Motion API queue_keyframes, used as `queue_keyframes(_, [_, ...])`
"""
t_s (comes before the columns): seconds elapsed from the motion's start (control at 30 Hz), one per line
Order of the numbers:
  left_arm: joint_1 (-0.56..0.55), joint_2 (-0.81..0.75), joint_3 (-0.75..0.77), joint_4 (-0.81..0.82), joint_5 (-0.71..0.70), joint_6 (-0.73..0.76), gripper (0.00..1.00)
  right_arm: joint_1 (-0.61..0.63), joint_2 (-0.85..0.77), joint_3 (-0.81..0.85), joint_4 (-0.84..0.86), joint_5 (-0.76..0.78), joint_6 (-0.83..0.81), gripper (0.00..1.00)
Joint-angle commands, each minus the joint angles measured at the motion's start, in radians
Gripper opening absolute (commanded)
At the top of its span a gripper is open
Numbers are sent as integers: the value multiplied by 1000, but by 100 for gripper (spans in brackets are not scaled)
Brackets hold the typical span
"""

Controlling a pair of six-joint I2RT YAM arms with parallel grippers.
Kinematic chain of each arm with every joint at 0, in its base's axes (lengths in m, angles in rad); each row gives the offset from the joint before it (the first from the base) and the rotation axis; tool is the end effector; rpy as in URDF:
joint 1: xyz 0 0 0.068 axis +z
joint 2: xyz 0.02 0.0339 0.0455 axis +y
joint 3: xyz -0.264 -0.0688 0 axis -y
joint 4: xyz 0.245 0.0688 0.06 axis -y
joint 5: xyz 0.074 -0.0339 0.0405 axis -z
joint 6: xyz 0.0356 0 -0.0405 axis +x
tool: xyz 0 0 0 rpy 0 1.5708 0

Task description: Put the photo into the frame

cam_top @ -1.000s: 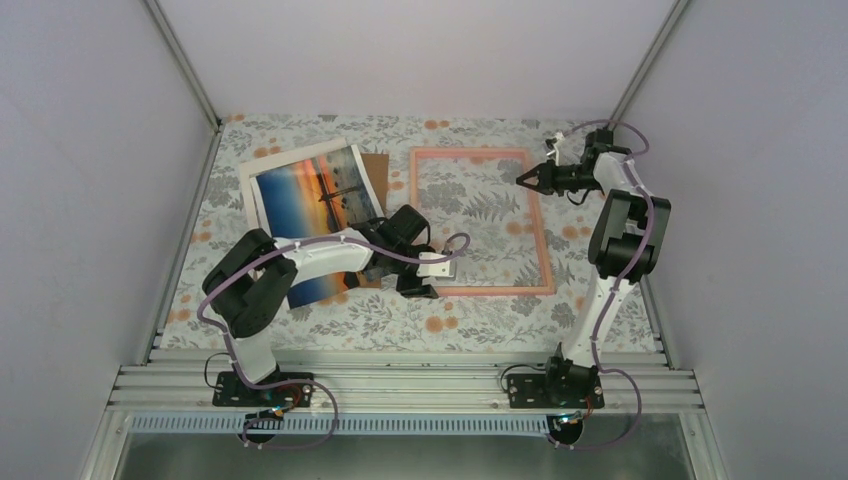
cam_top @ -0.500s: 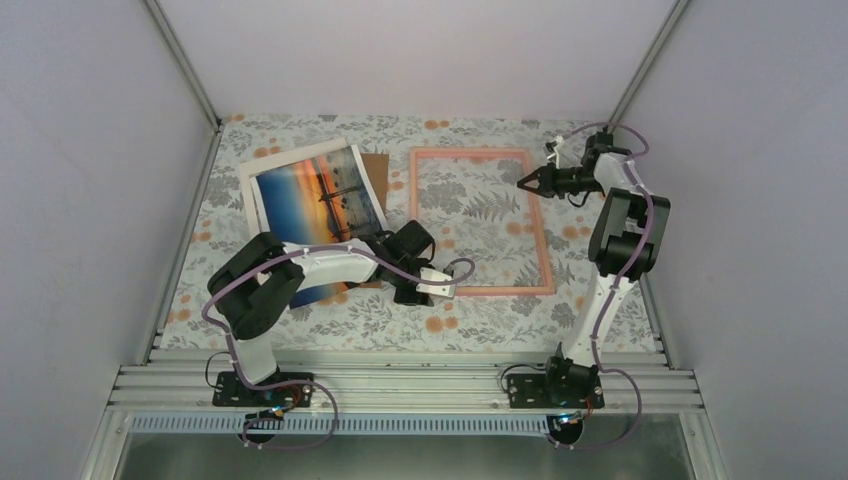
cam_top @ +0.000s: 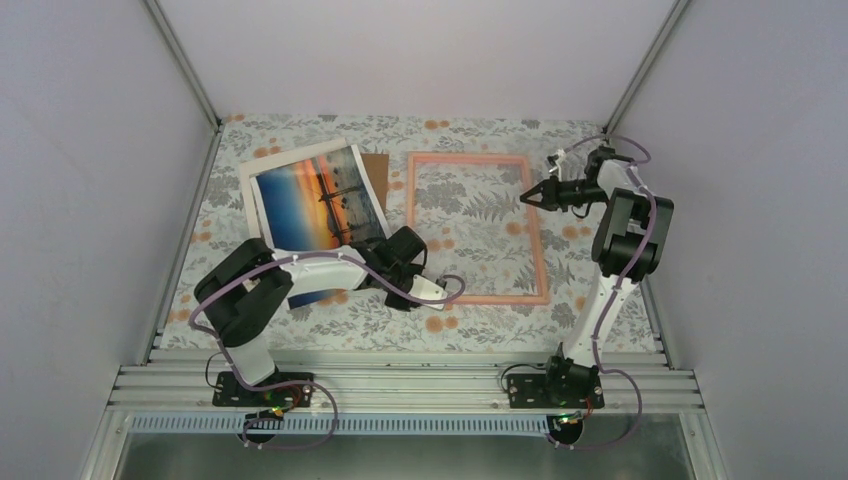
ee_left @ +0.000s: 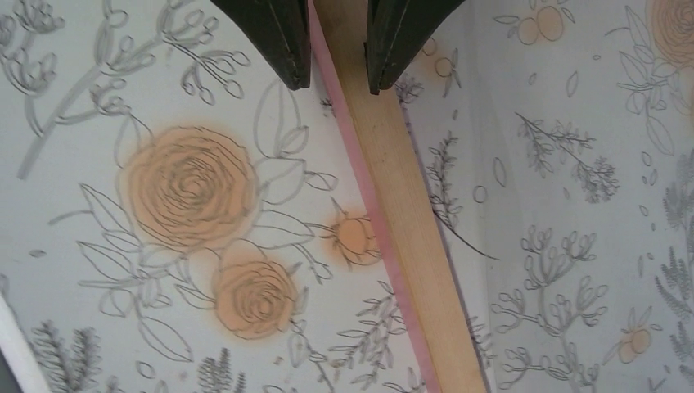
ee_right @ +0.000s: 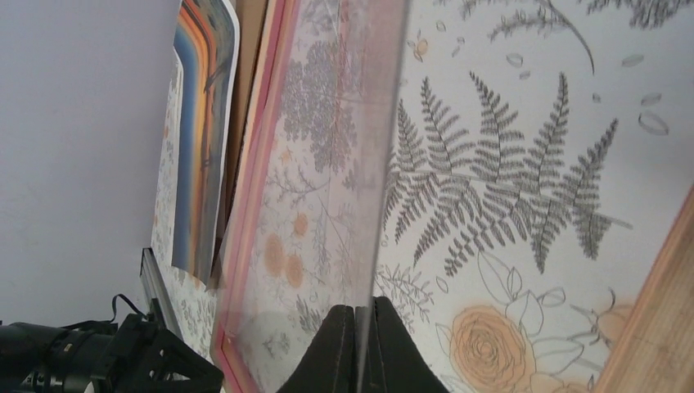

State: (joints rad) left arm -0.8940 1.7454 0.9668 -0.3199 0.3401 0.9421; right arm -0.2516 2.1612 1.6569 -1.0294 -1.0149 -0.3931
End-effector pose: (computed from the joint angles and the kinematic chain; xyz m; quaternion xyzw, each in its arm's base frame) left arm 0.1983 -0.2657 0.1484 0.7853 0.5505 -0.1589 0.2345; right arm 0.4084 -0.0738 0.1742 -0.0708 0.8710 0.4557 0.1693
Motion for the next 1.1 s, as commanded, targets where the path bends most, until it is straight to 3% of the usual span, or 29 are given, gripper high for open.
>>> queue_keyframes(0.0, [-8,-17,-74,-154,18,101,18,-14,-40,-53,-40,-11,-70,4])
queue_keyframes(0.13, [-10,-60,-85,-181,52,117,24,-15,-50,-88,-55,-23,-96,4])
queue_keyframes(0.3, [15,-86,53,-223,138,-76,43,-14,-41,-64,-77,-27,-120,4])
queue_keyframes(0.43, [118,-107,132,-197,265,-243,51,-15,7,18,-116,-17,-149,4])
queue_keyframes(0.7, [439,-49,200,53,369,-716,70,-14,11,33,-145,-60,-191,4])
queue_keyframes(0.83, [504,51,249,82,379,-857,71,-13,12,36,-135,-58,-189,4])
queue_keyframes(1.07, [528,194,318,101,411,-957,71,-9,26,25,-74,-10,-124,4])
